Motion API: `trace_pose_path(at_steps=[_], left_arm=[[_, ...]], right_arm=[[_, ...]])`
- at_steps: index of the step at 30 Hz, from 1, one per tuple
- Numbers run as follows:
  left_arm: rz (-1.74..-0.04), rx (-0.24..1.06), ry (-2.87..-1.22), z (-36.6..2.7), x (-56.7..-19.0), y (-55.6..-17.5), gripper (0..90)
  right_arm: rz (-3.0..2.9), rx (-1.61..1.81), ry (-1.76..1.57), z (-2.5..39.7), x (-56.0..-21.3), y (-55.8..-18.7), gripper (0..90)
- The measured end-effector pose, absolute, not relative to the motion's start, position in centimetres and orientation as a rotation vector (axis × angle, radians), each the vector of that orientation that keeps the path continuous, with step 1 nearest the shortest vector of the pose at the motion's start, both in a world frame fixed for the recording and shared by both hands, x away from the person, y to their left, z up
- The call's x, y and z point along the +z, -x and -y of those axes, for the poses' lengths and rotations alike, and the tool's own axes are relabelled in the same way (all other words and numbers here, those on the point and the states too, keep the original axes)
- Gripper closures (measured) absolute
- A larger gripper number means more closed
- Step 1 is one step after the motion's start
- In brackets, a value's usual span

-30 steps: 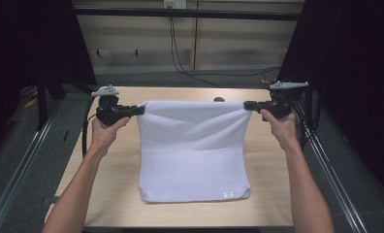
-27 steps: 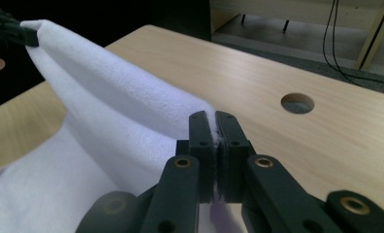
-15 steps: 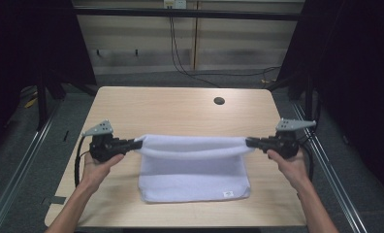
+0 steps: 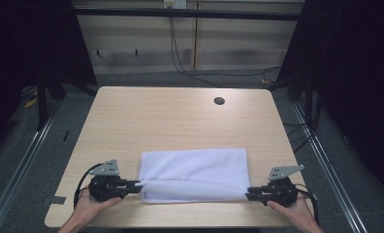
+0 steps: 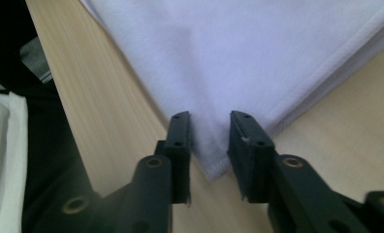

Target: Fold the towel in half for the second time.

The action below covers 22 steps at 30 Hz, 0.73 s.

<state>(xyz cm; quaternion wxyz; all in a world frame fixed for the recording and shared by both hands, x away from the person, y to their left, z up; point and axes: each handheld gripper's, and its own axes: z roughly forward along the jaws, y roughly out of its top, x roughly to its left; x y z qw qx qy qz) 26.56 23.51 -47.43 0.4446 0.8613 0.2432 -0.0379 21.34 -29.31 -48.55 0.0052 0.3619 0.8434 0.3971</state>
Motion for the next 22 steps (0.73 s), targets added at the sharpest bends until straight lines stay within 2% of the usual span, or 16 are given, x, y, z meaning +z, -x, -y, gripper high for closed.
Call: trace_pose_path(at_steps=[4, 6, 10, 16, 22], left_arm=[[-0.587, -0.113, -2.156, -24.0, -47.7, -25.5, 71.9], [-0.612, -0.114, -2.094, -24.5, -47.4, -25.5, 67.5], [-0.73, -0.056, -1.936, -25.5, -46.4, -26.5, 50.6], [-0.865, 0.091, -1.896, -25.8, -46.7, -28.6, 43.2], [-0.965, 0.09, -1.854, -26.9, -47.4, -29.1, 32.9]], right_arm=[[-2.649, 1.211, -1.183, 29.6, -49.0, -20.4, 60.5], [-2.607, 1.245, -1.187, 29.8, -48.9, -20.3, 58.5], [-2.411, 1.356, -1.226, 30.5, -47.6, -20.8, 52.7], [-2.157, 1.419, -1.258, 32.0, -46.3, -21.8, 47.8], [-2.033, 1.379, -1.334, 33.6, -46.9, -21.3, 38.6]])
